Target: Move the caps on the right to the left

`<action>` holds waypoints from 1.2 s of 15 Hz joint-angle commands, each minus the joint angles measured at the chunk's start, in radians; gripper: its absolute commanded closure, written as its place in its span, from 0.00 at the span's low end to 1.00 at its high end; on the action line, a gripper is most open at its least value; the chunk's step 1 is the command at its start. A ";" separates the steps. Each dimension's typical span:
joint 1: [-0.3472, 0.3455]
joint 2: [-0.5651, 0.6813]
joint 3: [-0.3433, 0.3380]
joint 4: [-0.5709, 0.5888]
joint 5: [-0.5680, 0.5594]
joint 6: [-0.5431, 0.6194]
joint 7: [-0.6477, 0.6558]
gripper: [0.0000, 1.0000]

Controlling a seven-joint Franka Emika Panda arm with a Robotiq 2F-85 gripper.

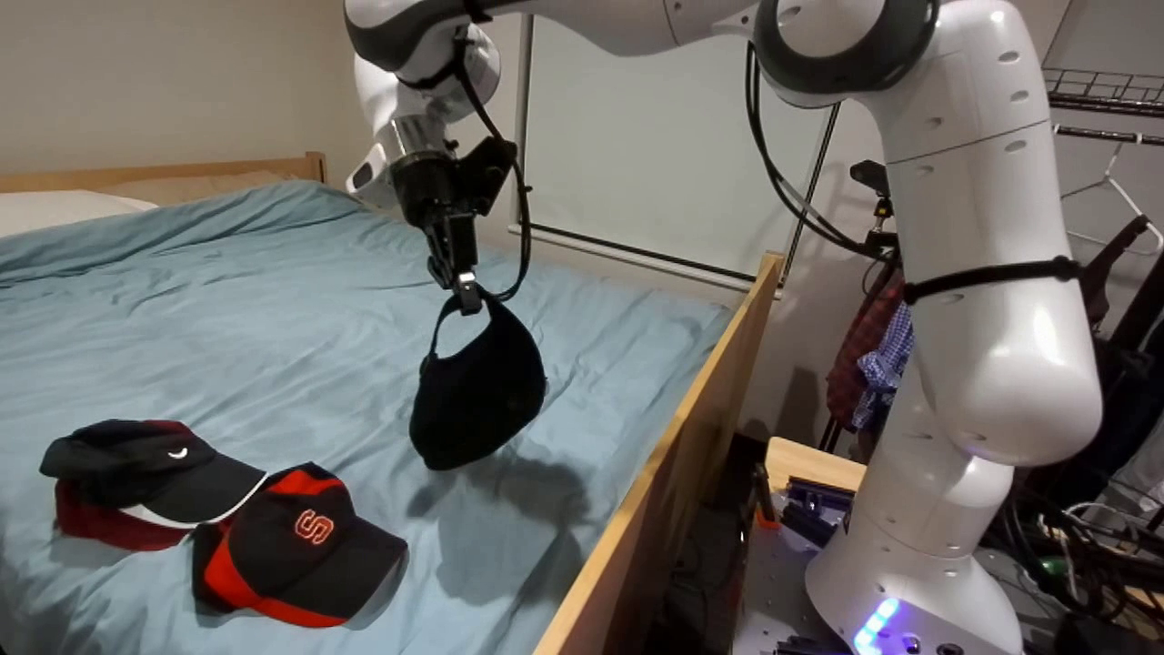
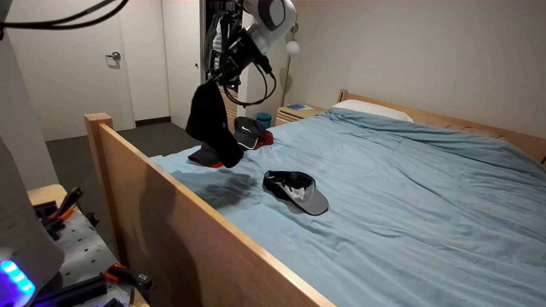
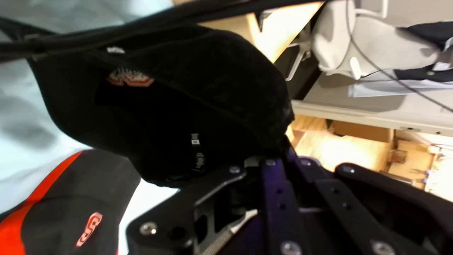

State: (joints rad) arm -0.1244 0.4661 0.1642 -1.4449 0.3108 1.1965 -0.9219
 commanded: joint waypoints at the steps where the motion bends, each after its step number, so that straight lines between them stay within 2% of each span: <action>1: -0.003 0.015 -0.025 0.013 -0.001 -0.215 -0.061 0.95; 5: 0.003 0.101 -0.057 0.057 0.032 -0.430 -0.004 0.95; 8: 0.016 0.188 -0.083 0.080 0.054 -0.485 0.091 0.95; 12: 0.018 0.343 -0.094 0.150 0.109 -0.463 0.210 0.95; 15: 0.015 0.454 -0.070 0.226 0.112 -0.430 0.189 0.96; 18: 0.028 0.538 -0.050 0.326 0.029 -0.361 0.130 0.95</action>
State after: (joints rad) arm -0.1064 0.9241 0.0929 -1.2432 0.3918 0.8013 -0.7767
